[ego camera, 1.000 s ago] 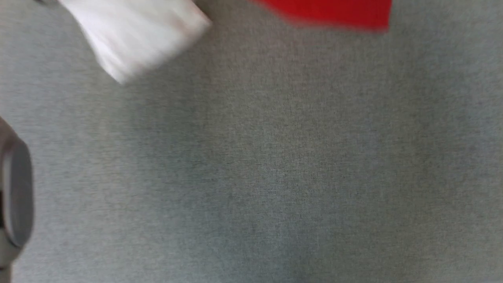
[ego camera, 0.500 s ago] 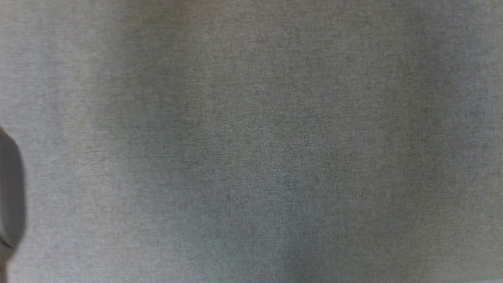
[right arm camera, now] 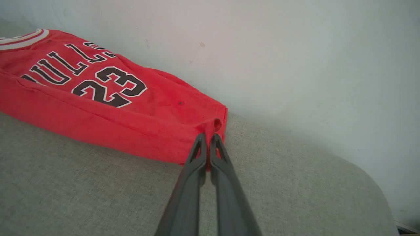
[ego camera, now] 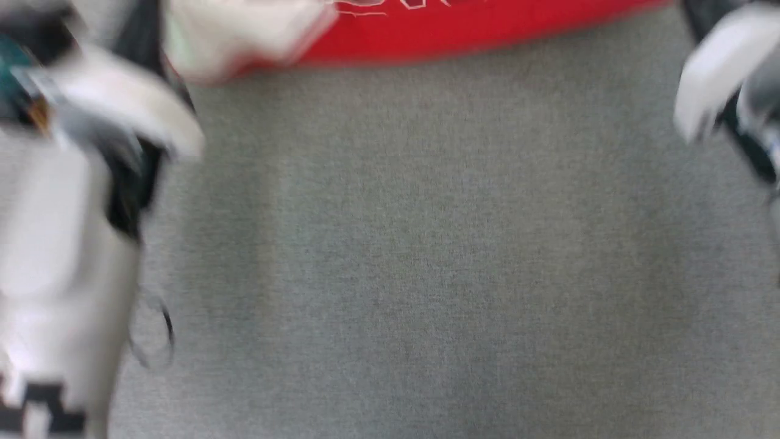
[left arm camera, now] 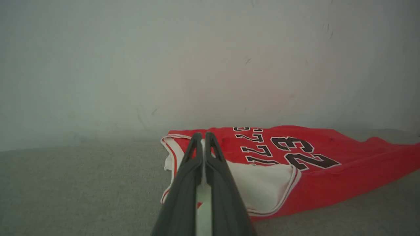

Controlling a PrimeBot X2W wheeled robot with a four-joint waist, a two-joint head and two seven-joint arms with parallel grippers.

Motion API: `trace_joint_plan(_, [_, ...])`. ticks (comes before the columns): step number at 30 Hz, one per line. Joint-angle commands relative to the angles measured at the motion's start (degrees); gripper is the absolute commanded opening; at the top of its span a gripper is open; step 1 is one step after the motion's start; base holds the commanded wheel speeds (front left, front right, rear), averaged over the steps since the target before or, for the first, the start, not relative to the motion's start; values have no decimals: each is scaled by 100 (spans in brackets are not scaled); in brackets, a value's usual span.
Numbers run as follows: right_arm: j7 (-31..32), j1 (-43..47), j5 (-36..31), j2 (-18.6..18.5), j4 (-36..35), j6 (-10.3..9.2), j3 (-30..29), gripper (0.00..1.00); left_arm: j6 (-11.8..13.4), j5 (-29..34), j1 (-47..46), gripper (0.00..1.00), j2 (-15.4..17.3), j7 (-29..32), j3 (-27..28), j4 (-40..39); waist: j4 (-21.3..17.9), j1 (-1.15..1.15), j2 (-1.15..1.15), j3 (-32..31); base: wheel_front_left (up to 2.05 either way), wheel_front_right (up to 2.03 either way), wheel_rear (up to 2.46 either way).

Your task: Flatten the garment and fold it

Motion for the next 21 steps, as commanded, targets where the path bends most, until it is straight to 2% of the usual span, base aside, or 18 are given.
trace_joint_plan(1, [-34, 358, 116, -6, -74, -11, -85, 0, 38, -47, 421, 0, 27, 103, -57, -96, 198, 1, 0, -585, 0, 0, 0])
trace_joint_plan(9, [-14, 2314, 204, 129, -500, -11, -608, 0, 286, -503, 2645, 0, 63, 985, -292, -731, 343, 1, 0, -1248, 0, 0, 0])
trace_joint_plan(16, [70, 3582, 125, 373, -959, -11, -1111, 0, 658, -818, 4026, 0, 181, 1498, -292, -1328, 382, 1, 0, -1583, 0, 0, 0])
trace_joint_plan(21, [400, 4407, 42, 619, -1267, -11, -1361, 0, 881, -950, 4777, 0, 284, 1682, -261, -1673, 369, 1, 0, -1750, 0, 0, 0])
